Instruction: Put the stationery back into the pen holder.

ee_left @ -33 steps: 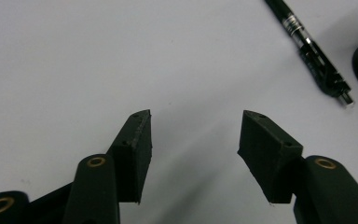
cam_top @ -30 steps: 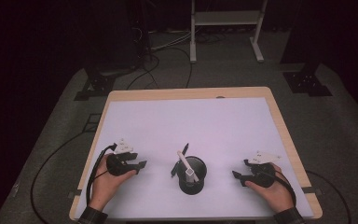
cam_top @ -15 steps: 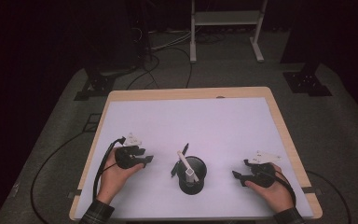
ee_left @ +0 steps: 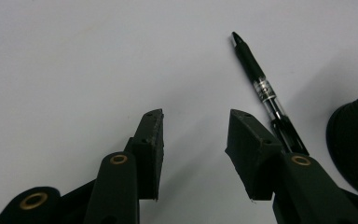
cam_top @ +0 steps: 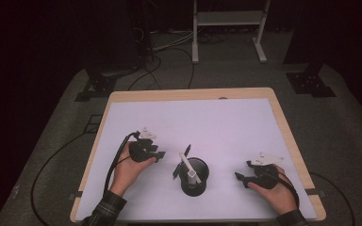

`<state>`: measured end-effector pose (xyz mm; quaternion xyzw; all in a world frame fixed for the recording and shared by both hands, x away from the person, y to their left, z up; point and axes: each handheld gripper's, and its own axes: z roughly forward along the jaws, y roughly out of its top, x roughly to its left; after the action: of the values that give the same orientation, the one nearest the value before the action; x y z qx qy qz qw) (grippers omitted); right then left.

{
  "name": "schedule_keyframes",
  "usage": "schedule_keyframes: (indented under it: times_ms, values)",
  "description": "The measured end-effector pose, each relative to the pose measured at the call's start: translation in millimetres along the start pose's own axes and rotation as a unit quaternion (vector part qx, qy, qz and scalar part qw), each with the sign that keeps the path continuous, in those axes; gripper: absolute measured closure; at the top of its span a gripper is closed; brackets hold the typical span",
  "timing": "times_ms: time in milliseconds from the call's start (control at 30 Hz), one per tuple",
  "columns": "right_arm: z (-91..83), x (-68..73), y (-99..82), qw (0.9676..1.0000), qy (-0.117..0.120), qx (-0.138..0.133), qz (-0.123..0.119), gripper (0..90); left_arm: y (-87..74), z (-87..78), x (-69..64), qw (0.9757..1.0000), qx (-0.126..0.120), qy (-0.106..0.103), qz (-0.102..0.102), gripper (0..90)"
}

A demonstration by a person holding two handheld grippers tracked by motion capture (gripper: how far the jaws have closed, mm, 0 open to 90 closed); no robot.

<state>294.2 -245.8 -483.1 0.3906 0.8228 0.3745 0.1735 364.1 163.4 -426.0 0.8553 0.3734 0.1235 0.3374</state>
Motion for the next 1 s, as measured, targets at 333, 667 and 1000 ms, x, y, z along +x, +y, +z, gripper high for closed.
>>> schedule_keyframes:
  times_ms: [333,667,1000]
  values:
    - [0.0,0.0,0.0,1.0000,0.000,0.000,0.001,30.4,22.6,22.8,-9.4,0.9998,0.009,-0.019,0.006,56.5]
    - [0.1,-0.1,0.0,1.0000,0.000,0.000,0.001,30.4,40.0,46.6,-16.6,0.9993,0.018,-0.030,0.014,57.0]
    - [0.1,-0.3,0.1,1.0000,0.000,0.000,0.001,30.4,49.2,67.4,-24.9,0.9982,0.032,-0.046,0.020,57.6]
